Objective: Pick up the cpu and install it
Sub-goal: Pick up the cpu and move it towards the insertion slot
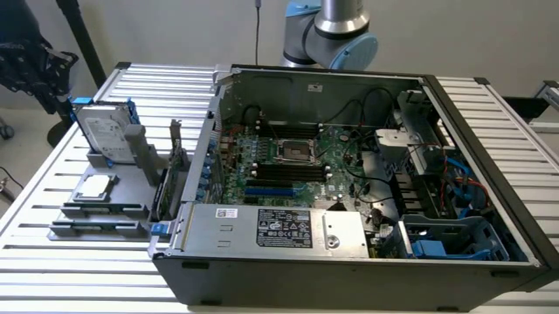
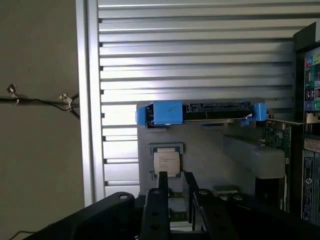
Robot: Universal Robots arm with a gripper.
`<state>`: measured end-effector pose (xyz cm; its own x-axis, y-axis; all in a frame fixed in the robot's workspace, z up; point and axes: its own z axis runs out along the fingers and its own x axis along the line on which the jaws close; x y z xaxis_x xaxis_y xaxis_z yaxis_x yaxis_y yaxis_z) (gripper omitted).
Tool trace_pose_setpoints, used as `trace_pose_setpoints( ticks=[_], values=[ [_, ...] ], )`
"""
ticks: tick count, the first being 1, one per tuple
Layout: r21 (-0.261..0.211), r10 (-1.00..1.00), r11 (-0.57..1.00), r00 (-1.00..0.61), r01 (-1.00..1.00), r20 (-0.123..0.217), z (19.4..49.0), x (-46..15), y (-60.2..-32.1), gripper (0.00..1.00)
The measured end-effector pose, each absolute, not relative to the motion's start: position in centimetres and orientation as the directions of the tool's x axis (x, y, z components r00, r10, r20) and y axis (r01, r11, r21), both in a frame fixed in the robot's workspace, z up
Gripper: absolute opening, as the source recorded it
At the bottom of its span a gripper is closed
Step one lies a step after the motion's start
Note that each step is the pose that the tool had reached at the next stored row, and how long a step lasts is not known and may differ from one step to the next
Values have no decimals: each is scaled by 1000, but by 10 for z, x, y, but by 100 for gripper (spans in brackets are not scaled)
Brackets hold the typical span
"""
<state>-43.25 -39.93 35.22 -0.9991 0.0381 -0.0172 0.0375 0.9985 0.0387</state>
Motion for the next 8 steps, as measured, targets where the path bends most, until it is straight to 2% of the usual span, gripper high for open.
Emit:
trace_pose_setpoints(
  ticks=[3, 4, 5, 6, 7, 8],
  values=[
    [38, 38, 999, -999, 37, -17, 352, -432, -399, 42],
    [38, 38, 999, -999, 37, -17, 351, -432, -399, 42],
    [38, 38, 999, -999, 37, -17, 349, -432, -399, 47],
    [38, 38, 999, -999, 37, -17, 347, -432, -399, 47],
    [38, 38, 999, -999, 37, -17, 345, -432, -399, 54],
    [38, 37, 999, -999, 36, -17, 343, -432, -399, 54]
  ],
)
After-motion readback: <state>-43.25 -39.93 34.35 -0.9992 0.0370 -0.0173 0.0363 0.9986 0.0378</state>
